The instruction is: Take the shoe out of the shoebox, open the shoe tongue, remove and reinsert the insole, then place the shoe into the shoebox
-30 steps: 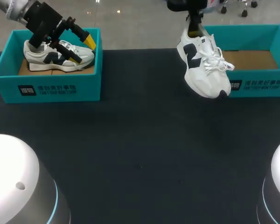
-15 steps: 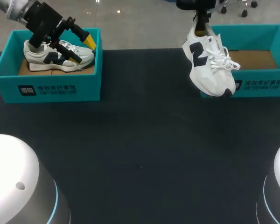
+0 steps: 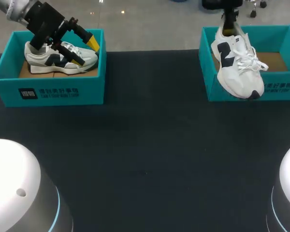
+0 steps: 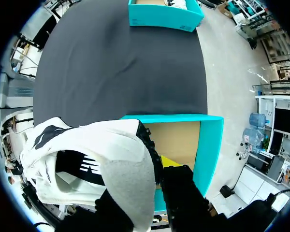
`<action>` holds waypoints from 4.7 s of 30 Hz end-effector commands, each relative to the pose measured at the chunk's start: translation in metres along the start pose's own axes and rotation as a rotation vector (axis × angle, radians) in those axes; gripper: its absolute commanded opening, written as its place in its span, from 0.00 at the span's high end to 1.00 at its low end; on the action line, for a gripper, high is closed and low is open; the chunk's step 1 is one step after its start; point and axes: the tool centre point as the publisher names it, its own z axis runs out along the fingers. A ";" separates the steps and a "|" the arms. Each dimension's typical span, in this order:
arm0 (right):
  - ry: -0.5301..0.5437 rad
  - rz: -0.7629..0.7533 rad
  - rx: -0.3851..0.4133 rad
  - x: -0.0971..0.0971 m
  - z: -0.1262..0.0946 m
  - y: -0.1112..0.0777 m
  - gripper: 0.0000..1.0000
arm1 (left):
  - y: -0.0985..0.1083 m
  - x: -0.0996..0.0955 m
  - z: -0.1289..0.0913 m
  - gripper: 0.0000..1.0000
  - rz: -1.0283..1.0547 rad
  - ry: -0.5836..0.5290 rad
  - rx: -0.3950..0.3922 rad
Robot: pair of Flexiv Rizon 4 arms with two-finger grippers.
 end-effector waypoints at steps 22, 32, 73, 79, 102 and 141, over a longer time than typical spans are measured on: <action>0.085 0.160 -0.018 -0.004 0.027 -0.126 1.00 | -0.001 0.000 -0.001 0.00 0.000 0.004 0.000; 0.091 0.165 -0.001 -0.008 0.035 -0.139 1.00 | -0.001 0.000 -0.001 0.00 0.000 0.004 0.000; 0.201 1.494 -0.107 -0.002 0.059 -0.281 1.00 | -0.001 0.000 -0.001 0.00 0.000 0.004 0.000; 0.201 1.494 -0.107 -0.002 0.059 -0.281 1.00 | -0.001 0.000 -0.001 0.00 0.000 0.004 0.000; -0.059 1.779 0.064 0.011 0.059 -0.264 1.00 | -0.001 0.000 -0.001 0.00 0.000 0.004 0.000; -0.061 1.686 0.056 0.018 0.089 -0.249 1.00 | -0.001 0.000 -0.001 0.00 0.000 0.004 0.000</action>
